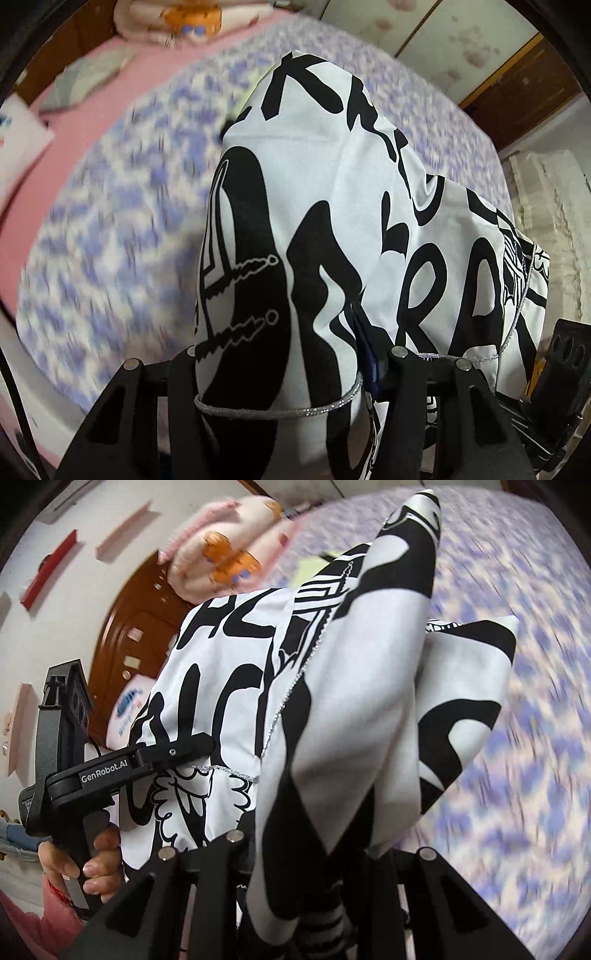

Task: Fold large clothes
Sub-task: 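Lift and carry the folded bundle toward the bear-print quilt with both grippers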

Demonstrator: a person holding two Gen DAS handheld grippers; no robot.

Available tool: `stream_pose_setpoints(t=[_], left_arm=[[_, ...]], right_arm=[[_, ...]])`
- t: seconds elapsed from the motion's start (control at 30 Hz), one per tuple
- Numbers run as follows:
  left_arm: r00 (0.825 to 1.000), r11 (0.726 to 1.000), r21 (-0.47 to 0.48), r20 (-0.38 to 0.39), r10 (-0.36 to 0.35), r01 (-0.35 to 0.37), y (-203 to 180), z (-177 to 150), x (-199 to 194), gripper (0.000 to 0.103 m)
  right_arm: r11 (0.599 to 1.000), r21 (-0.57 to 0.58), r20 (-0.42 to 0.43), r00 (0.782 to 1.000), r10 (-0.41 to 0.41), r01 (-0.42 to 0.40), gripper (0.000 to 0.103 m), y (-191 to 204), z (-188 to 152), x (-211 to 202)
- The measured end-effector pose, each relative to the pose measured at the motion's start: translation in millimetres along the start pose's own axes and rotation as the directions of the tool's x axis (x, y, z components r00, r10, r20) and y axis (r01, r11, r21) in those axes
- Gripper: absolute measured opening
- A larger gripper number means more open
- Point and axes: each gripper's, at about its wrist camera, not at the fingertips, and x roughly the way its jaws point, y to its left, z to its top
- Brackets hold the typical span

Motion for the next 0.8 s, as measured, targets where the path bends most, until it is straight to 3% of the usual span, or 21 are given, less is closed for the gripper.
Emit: stream_pose_setpoints(t=[0.2,0.33,0.53,0.7,0.8], left_arm=[[0.993,0.998,0.061,0.120,-0.007,-0.001,-1.9,126.3,9.6,0.052],[0.984,0.996,0.087,0.180,0.001,-0.017,-5.8,202.8,31.5,0.052],[0.959,0.990,0.128,0.283,0.018,-0.056,-6.7,295.8,88.8,0.052],[0.966,0.996,0.079,0.255,0.029,-0.051,21.8,362.6,181.9,0.052],[0.989,0.996,0.086,0.149,0.020,-0.033,47.2,386.3,253.5,0.052]], right_arm=[[0.996,-0.081,0.119,0.992,0.036,-0.026,0.022,16.3,108.3,30.9],[0.992,-0.107,0.175,0.981,0.085,-0.067,0.022,5.2,176.5,59.2],[0.985,-0.155,0.274,0.955,0.115,-0.075,0.022,-7.3,282.0,142.9],[0.984,-0.144,0.269,0.952,0.143,-0.107,0.022,-46.6,348.0,224.7],[0.984,-0.164,0.216,0.970,0.110,-0.074,0.022,-69.6,361.7,275.9]])
